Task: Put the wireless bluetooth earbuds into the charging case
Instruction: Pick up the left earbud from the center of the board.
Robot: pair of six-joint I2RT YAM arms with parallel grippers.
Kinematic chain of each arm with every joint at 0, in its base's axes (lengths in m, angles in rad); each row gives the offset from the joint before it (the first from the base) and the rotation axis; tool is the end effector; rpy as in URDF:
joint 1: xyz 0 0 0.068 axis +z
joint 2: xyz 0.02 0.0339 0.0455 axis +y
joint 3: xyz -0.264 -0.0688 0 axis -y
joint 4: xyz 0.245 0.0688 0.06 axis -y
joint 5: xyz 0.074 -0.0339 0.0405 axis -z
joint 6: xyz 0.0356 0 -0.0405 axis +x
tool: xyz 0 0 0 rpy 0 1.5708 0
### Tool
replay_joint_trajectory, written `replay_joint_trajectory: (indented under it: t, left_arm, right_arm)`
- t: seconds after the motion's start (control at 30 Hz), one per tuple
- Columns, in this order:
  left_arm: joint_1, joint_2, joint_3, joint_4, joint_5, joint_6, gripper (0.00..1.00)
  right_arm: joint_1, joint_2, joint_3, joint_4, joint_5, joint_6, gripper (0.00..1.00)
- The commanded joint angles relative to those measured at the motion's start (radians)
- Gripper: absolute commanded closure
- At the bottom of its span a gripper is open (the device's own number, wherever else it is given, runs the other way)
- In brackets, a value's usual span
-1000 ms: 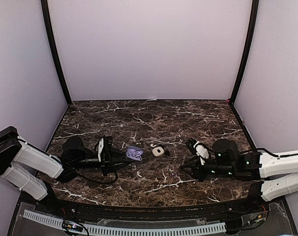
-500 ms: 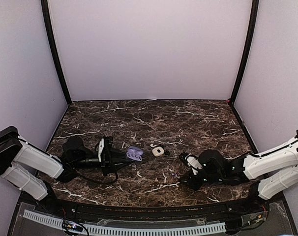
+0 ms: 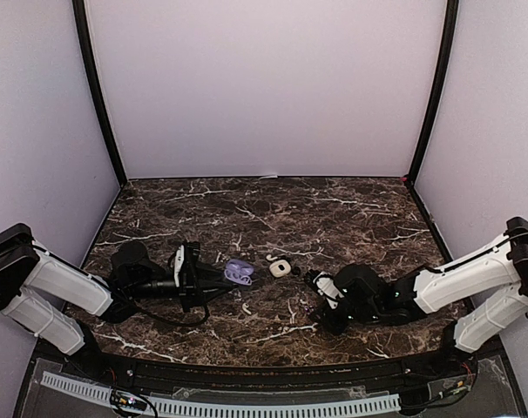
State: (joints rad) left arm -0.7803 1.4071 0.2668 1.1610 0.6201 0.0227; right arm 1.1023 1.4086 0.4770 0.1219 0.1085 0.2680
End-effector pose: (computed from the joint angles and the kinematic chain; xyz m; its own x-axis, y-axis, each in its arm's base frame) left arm 0.1537 -0.1812 0.1785 0.0371 -0.0107 -0.9993 0.9848 0.1699 0.0347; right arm 0.1150 0.2188 0.1340 -0.5412 -0.4865 -0.6859 -0.7362 0.6682 0.1070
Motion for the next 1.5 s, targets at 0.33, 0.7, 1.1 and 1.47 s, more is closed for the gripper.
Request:
replay_joint_trajectory:
  t: [0.33, 0.7, 1.1, 1.47]
  left_arm:
    - [0.007, -0.003, 0.020, 0.011, 0.010, 0.013, 0.98]
    - [0.007, -0.005, 0.022, 0.011, 0.013, 0.010, 0.99]
    - [0.007, -0.010, 0.018, 0.008, 0.009, 0.014, 0.98]
    - [0.007, -0.011, 0.018, 0.006, 0.006, 0.016, 0.98]
  right_arm:
    - [0.019, 0.057, 0.092, -0.037, 0.027, -0.073, 0.77]
    - [0.019, 0.091, 0.113, -0.063, 0.027, -0.052, 0.79]
    - [0.021, 0.160, 0.145, -0.097, 0.045, -0.069, 0.83]
    - [0.030, 0.142, 0.169, -0.139, 0.057, -0.066, 1.00]
